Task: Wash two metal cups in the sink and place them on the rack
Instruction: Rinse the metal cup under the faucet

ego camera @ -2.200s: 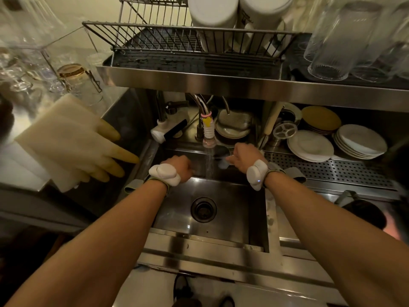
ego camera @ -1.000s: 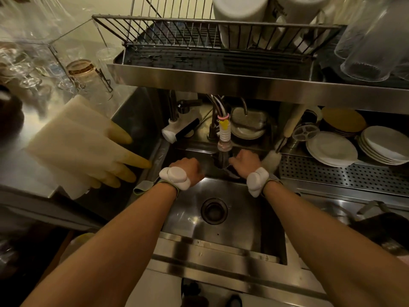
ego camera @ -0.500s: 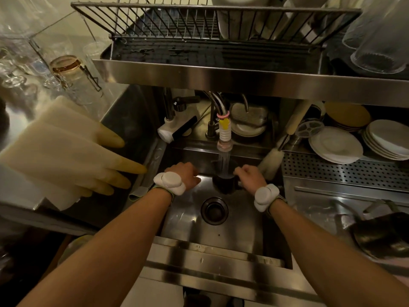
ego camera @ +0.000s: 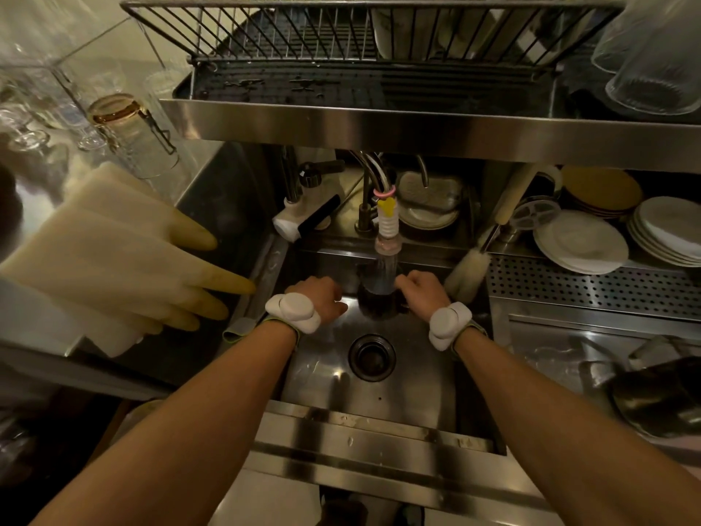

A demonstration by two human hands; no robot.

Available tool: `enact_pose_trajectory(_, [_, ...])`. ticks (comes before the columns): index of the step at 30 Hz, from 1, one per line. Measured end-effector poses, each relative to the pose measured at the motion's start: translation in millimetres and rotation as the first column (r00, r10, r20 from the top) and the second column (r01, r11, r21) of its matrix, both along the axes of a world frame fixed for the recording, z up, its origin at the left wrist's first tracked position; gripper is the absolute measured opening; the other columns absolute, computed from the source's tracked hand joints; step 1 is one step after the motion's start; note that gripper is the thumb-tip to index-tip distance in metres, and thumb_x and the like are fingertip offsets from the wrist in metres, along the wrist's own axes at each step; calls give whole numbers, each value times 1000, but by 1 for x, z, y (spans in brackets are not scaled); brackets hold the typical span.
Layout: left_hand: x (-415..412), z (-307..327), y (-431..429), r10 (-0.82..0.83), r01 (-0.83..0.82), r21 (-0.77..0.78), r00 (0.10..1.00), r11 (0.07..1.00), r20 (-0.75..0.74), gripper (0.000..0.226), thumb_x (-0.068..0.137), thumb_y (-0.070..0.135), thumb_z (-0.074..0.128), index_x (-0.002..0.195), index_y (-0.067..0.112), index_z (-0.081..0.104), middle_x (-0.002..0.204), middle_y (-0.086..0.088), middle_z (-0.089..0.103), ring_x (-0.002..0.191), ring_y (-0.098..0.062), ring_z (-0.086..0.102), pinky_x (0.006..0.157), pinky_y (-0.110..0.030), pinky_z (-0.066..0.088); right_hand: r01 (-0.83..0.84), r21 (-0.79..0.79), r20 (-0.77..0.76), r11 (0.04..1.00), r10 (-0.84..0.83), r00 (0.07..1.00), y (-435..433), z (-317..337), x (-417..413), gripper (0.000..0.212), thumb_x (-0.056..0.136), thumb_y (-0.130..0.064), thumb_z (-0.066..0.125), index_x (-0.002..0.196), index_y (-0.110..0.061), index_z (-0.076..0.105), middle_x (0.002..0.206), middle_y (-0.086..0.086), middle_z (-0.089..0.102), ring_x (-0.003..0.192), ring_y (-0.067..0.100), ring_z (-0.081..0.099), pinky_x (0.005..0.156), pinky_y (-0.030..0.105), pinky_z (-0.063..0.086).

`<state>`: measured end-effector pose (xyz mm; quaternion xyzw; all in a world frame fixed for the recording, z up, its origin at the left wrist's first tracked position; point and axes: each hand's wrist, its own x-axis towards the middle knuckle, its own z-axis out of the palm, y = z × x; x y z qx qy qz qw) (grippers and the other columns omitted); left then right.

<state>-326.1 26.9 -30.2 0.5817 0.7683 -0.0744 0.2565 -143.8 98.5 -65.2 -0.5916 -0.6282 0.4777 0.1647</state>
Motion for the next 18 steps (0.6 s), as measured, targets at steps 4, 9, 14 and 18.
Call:
enact_pose_trajectory(4, [0,0,1,13,-13,7,1000,1000,0,42,87,48,56,123,27,60,130,-8,59,115,-31,58,95,-38,49,10,11,52,1000,-11,999,6,-1,10,30,91,-25,52,66,-10,50,68,7,49,70,22,48,69,32,37])
enact_pose_trajectory(9, [2,2,3,2,-2,9,1000,1000,-9,39,89,45,55,122,26,61,128,-9,60,114,-31,59,93,-38,50,-6,-12,-41,1000,5,999,0,0,-8,35,91,-23,52,59,-13,41,58,5,42,55,18,42,59,31,35])
enact_pose_trajectory(14, [0,2,4,12,-12,19,1000,1000,-5,40,88,46,56,122,25,61,129,-10,58,115,-32,58,94,-37,49,47,-4,1,999,-47,999,7,-6,4,32,90,-25,53,61,-13,46,63,5,45,69,24,47,68,33,36])
enact_pose_trajectory(18, [0,0,4,13,-13,11,1000,1000,-11,40,88,46,56,121,25,61,129,-10,58,115,-32,59,92,-37,49,23,-41,-71,999,-26,997,2,-7,-7,32,91,-24,52,61,-14,44,63,6,44,61,19,44,62,32,35])
